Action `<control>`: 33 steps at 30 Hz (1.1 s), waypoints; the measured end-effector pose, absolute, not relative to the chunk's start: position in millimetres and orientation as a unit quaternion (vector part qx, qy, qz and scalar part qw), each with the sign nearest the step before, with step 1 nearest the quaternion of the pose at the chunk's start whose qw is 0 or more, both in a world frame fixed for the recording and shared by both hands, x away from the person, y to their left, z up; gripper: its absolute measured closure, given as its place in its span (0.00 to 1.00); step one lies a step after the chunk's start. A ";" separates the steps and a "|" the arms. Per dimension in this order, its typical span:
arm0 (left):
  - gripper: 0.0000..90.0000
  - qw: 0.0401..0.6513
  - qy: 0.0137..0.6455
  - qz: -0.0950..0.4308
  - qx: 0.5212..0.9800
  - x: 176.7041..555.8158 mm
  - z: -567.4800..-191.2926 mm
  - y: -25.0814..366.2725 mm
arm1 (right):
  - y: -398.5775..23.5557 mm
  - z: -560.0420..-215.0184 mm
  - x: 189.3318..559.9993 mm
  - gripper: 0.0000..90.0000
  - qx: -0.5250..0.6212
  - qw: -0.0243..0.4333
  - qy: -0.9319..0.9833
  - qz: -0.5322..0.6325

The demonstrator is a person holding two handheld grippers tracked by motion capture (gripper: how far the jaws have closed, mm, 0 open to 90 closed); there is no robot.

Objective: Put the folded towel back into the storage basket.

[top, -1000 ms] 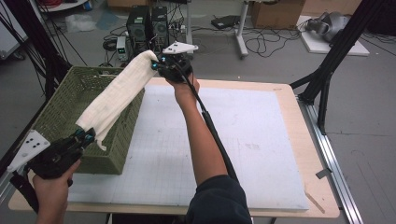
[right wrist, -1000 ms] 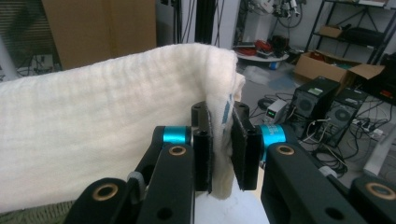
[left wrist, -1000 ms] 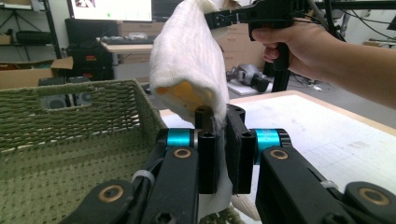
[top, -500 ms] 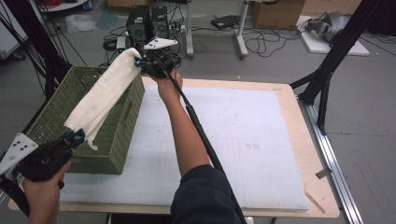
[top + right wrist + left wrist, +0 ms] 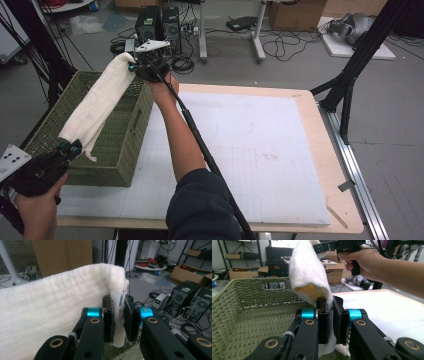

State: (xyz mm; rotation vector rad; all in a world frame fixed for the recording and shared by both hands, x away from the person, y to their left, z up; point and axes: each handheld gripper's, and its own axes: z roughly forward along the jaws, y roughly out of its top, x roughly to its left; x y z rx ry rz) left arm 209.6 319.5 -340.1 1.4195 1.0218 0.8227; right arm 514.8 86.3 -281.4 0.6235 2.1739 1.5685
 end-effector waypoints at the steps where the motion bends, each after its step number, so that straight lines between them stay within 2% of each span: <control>1: 0.93 0.567 0.437 0.351 0.604 209.3 -340.3 320.6 | 90.1 -282.5 515.3 0.89 0.224 0.192 0.776 0.557; 7: 0.91 0.556 0.454 0.338 0.608 210.2 -344.4 329.8 | 116.0 -289.1 519.3 0.89 0.224 0.191 0.784 0.546; 8: 0.87 0.556 0.458 0.334 0.607 210.8 -345.2 330.8 | 119.1 -289.9 519.5 0.88 0.225 0.192 0.784 0.546; 9: 0.79 0.552 0.472 0.322 0.608 212.8 -346.1 334.0 | 124.0 -291.3 519.5 0.84 0.228 0.199 0.783 0.543; 11: 0.59 0.549 0.482 0.321 0.603 213.8 -345.8 335.9 | 130.8 -295.1 519.7 0.64 0.245 0.213 0.776 0.540; 13: 0.50 0.549 0.491 0.324 0.594 213.8 -344.4 338.3 | 134.4 -298.3 520.6 0.60 0.252 0.212 0.782 0.529; 15: 0.46 0.550 0.493 0.331 0.587 212.4 -342.0 339.3 | 136.4 -301.2 520.1 0.54 0.251 0.220 0.792 0.510; 21: 0.40 0.558 0.485 0.329 0.587 214.2 -341.1 334.0 | 122.6 -298.9 513.9 0.50 0.252 0.210 0.790 0.518; 25: 0.35 0.563 0.469 0.309 0.607 216.6 -340.2 327.8 | 95.8 -293.8 503.7 0.48 0.242 0.201 0.785 0.534; 30: 0.27 0.574 0.463 0.292 0.609 219.9 -340.3 321.5 | 65.5 -294.1 495.6 0.43 0.239 0.180 0.788 0.538; 33: 0.19 0.569 0.467 0.301 0.606 222.2 -340.7 316.5 | 47.7 -294.8 489.6 0.39 0.238 0.179 0.789 0.537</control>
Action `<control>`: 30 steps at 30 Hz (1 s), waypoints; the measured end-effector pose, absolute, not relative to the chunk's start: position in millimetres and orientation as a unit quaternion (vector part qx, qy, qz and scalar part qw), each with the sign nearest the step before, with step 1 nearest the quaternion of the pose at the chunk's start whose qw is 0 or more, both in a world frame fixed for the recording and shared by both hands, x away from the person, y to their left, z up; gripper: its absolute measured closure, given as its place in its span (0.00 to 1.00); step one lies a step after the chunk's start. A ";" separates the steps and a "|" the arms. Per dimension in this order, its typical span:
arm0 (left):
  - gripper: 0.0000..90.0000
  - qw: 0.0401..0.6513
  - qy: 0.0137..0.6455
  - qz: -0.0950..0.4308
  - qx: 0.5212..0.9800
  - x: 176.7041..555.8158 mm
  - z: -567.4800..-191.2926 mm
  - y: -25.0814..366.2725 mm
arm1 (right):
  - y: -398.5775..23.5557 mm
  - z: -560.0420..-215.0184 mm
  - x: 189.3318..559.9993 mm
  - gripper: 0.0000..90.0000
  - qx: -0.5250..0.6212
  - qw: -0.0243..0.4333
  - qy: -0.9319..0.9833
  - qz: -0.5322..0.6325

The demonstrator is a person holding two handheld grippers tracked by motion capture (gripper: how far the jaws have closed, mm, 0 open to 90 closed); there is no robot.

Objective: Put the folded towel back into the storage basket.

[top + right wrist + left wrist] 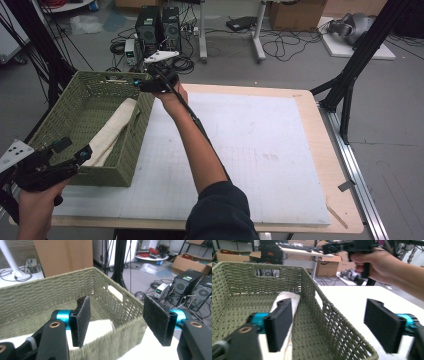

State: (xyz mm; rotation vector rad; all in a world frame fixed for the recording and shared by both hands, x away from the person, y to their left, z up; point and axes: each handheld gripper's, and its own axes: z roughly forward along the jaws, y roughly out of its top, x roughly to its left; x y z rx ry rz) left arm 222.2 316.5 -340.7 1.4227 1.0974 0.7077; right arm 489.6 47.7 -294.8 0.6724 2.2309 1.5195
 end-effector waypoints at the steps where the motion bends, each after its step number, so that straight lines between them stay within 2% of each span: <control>1: 0.19 0.570 0.464 0.300 0.608 223.0 -340.9 315.0 | 41.7 -295.0 487.7 0.38 0.239 0.176 0.790 0.536; 4: 0.19 0.573 0.456 0.296 0.613 224.6 -341.0 311.5 | 24.1 -295.9 483.0 0.32 0.241 0.175 0.793 0.531; 14: 0.20 0.588 0.423 0.277 0.631 233.9 -339.2 289.6 | -29.2 -302.1 456.1 0.27 0.245 0.175 0.797 0.524; 17: 0.20 0.592 0.413 0.268 0.638 236.7 -338.4 280.7 | -51.6 -302.8 444.7 0.21 0.258 0.187 0.791 0.522; 27: 0.21 0.606 0.371 0.231 0.664 244.6 -334.9 247.0 | -107.0 -311.6 413.8 0.19 0.280 0.193 0.781 0.524; 30: 0.21 0.604 0.358 0.223 0.676 247.4 -335.2 237.5 | -135.8 -324.3 397.1 0.19 0.295 0.194 0.778 0.520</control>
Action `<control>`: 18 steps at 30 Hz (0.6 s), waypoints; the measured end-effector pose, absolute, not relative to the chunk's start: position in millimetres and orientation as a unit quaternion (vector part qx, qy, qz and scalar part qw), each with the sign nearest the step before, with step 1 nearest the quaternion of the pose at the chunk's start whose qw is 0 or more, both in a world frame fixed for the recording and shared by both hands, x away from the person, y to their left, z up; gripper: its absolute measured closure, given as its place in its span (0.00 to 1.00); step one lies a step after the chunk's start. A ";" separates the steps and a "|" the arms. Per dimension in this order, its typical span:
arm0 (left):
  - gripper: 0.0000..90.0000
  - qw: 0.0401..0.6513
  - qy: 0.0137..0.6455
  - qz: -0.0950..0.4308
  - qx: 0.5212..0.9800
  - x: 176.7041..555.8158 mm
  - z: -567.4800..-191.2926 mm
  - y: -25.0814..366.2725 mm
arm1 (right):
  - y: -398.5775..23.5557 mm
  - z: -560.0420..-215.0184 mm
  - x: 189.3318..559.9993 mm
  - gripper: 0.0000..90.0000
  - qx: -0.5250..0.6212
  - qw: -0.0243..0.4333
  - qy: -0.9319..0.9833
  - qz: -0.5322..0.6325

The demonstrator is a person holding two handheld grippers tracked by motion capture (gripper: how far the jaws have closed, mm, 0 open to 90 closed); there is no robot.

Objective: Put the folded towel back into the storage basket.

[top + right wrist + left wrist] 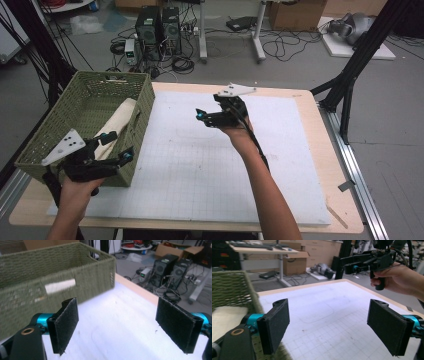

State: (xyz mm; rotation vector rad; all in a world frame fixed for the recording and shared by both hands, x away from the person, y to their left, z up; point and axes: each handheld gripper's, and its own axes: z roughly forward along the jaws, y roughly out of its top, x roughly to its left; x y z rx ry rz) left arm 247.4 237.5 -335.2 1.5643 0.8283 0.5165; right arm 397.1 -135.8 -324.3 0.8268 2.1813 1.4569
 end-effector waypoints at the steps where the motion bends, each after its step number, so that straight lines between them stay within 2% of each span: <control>1: 0.21 0.605 0.354 0.222 0.678 248.3 -335.5 234.3 | -143.1 -327.1 393.8 0.19 0.299 0.194 0.777 0.519; 5: 0.21 0.604 0.342 0.211 0.688 251.8 -336.6 222.4 | -169.5 -334.8 381.1 0.19 0.316 0.196 0.770 0.519; 18: 0.21 0.627 0.300 0.199 0.691 262.6 -344.2 185.0 | -234.2 -350.5 335.4 0.19 0.344 0.241 0.749 0.513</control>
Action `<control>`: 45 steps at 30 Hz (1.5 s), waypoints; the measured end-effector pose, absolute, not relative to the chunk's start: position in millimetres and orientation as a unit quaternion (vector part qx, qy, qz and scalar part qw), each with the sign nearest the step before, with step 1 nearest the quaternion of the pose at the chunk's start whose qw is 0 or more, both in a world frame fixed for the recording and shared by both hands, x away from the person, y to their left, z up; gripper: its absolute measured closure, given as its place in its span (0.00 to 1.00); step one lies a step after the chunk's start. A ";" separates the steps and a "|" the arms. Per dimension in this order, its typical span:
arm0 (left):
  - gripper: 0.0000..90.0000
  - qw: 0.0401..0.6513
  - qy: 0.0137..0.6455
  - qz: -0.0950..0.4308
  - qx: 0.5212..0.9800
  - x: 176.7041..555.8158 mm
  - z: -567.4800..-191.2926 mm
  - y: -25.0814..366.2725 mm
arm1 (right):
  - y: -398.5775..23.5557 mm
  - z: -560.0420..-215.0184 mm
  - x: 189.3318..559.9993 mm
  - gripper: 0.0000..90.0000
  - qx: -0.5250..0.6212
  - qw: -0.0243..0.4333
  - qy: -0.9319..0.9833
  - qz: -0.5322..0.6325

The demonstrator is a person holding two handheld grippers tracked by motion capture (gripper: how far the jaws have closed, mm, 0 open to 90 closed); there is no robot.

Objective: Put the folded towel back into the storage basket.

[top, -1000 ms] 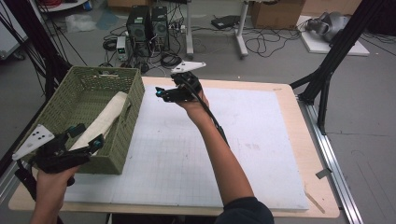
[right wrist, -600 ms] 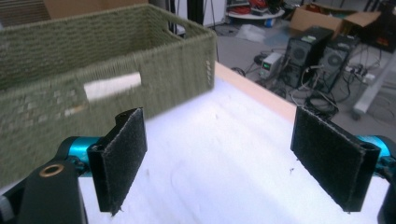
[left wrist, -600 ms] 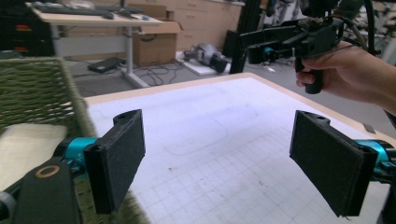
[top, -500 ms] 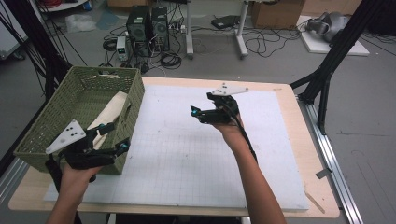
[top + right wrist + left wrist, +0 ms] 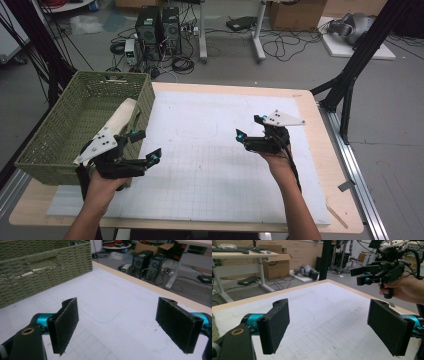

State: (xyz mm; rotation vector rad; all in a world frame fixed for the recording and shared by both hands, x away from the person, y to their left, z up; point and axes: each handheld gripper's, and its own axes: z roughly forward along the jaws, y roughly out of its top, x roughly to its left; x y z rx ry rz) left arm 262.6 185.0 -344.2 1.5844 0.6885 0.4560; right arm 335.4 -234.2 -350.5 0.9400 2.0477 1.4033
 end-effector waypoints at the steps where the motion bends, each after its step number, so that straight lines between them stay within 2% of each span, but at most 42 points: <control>1: 0.21 0.627 0.295 0.201 0.693 263.8 -346.0 182.2 | -238.6 -352.3 331.8 0.19 0.347 0.244 0.748 0.511; 11: 0.21 0.622 0.288 0.178 0.706 275.9 -365.6 155.2 | -281.0 -378.6 299.0 0.19 0.377 0.276 0.735 0.492; 21: 0.21 0.618 0.280 0.168 0.715 281.4 -388.4 133.3 | -304.5 -402.7 278.1 0.19 0.393 0.295 0.725 0.482; 45: 0.20 0.607 0.285 0.177 0.721 277.4 -399.7 128.1 | -309.2 -406.5 273.9 0.19 0.407 0.313 0.721 0.465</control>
